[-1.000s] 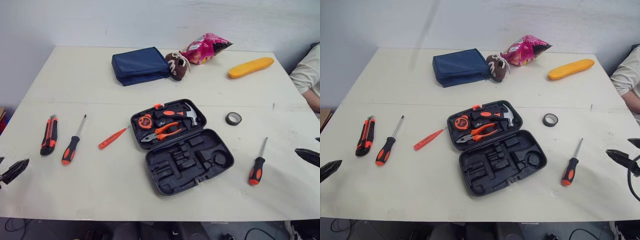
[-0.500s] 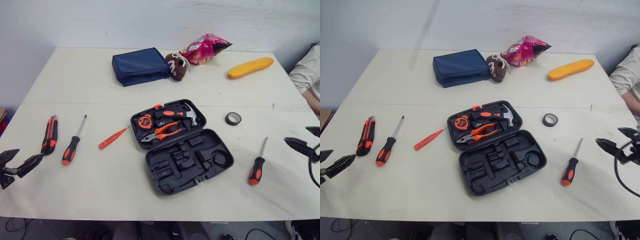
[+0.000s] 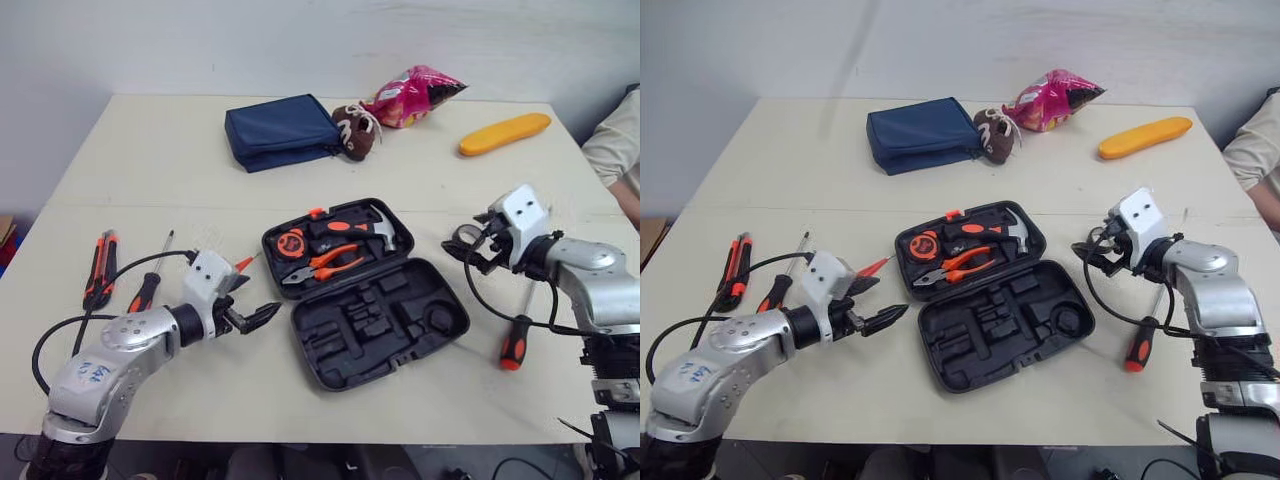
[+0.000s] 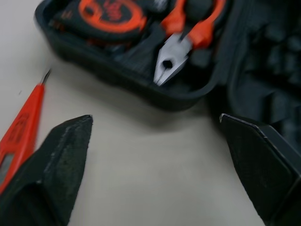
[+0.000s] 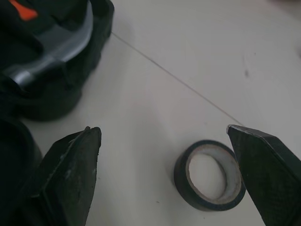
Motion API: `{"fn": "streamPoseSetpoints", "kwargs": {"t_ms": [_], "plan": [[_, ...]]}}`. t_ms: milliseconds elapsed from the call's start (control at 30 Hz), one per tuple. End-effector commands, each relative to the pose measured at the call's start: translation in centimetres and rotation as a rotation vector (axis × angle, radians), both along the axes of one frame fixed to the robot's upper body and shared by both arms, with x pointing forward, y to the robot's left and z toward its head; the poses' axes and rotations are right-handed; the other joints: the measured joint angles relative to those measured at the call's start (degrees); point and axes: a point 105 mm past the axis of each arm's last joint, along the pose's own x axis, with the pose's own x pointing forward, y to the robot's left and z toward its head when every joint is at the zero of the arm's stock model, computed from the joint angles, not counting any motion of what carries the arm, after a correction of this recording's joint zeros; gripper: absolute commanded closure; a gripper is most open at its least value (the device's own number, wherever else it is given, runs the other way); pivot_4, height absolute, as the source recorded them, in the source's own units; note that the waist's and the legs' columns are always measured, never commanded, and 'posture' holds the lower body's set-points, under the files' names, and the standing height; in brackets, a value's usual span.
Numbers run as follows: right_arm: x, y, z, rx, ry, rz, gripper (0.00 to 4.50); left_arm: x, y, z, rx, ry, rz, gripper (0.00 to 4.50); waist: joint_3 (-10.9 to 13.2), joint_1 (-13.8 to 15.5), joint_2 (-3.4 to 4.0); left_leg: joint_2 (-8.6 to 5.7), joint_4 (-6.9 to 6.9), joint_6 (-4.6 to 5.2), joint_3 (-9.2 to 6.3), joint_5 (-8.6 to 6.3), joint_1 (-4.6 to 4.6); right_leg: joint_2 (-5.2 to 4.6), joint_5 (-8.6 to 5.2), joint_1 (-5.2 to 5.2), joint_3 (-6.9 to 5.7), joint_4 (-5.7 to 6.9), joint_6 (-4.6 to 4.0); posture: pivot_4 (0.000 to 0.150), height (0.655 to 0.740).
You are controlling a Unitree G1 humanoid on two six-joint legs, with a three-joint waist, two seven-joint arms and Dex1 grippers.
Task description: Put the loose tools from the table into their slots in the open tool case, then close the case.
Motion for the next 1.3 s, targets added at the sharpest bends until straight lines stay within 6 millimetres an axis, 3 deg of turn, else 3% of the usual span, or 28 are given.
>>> {"fn": "streamPoseSetpoints", "kwargs": {"t_ms": [33, 200, 233, 433, 767, 900, 1000, 1300], "plan": [[0.1, 1.5, -0.3, -0.013, -0.018, 0.062, 1.75, 0.3, -1.3, -0.5, -0.003, -0.014, -0.022, 1.76, 0.0, 0.0, 0.03, 0.00, 0.01, 0.00, 0.01, 0.00, 0.00, -0.01, 0.00, 0.00, 0.01, 0.00, 0.00, 0.150, 0.7400], [0.3, 3.6, -0.7, 0.022, -0.018, 0.110, 4.24, 0.1, -2.8, -0.7, -0.056, 0.000, -0.063, 4.03, 0.0, -0.1, 0.07, -0.01, 0.35, 0.01, 0.07, 0.00, 0.02, -0.01, 0.01, 0.02, 0.10, 0.32, 0.03, 0.150, 0.7400], [0.4, 3.9, -1.0, 0.021, -0.015, 0.115, 4.50, 0.3, -3.1, -0.8, -0.064, 0.001, -0.063, 4.47, 0.0, -0.1, 0.07, 0.00, 0.39, 0.01, 0.04, 0.00, 0.03, 0.00, 0.01, 0.02, 0.09, 0.38, 0.03, 0.150, 0.7400], [-0.5, 5.8, -2.4, 0.033, 0.013, 0.155, 4.50, 0.4, -4.7, -1.7, -0.080, 0.020, -0.096, 4.47, 0.0, 0.0, 0.07, 0.00, 0.44, 0.00, 0.00, -0.01, 0.02, 0.00, 0.01, 0.05, 0.07, 0.39, 0.03, 0.150, 0.7400], [-3.1, 7.9, -3.7, 0.072, 0.072, 0.296, 4.50, 0.8, -4.2, -1.5, -0.023, 0.006, -0.152, 4.47, 0.0, 0.0, 0.07, 0.01, 0.42, 0.00, -0.02, -0.01, 0.05, 0.02, 0.01, 0.06, 0.03, 0.40, 0.03, 0.150, 0.7400], [-7.2, 9.6, -3.7, 0.162, 0.140, 0.479, 4.50, 0.2, -5.0, -1.7, 0.018, -0.001, -0.255, 4.47, 0.0, 0.3, 0.07, 0.01, 0.33, -0.01, -0.04, -0.01, 0.03, 0.01, 0.00, 0.06, 0.01, 0.33, 0.03, 0.150, 0.7400], [-9.2, 9.5, -4.7, 0.157, 0.211, 0.526, 4.50, 0.6, -4.5, -1.8, 0.019, -0.002, -0.261, 4.47, 0.1, 0.5, 0.10, -0.01, 0.31, 0.00, -0.04, -0.01, 0.03, -0.01, 0.00, 0.08, 0.01, 0.30, 0.03, 0.150, 0.7400], [-9.1, 8.1, -4.9, 0.172, 0.196, 0.431, 4.50, -1.1, -4.8, -2.7, -0.012, 0.055, -0.346, 4.47, 0.0, 0.3, 0.10, -0.01, 0.21, 0.02, -0.08, -0.03, 0.15, -0.01, 0.01, 0.24, 0.00, 0.19, 0.04, 0.150, 0.7400]]}}
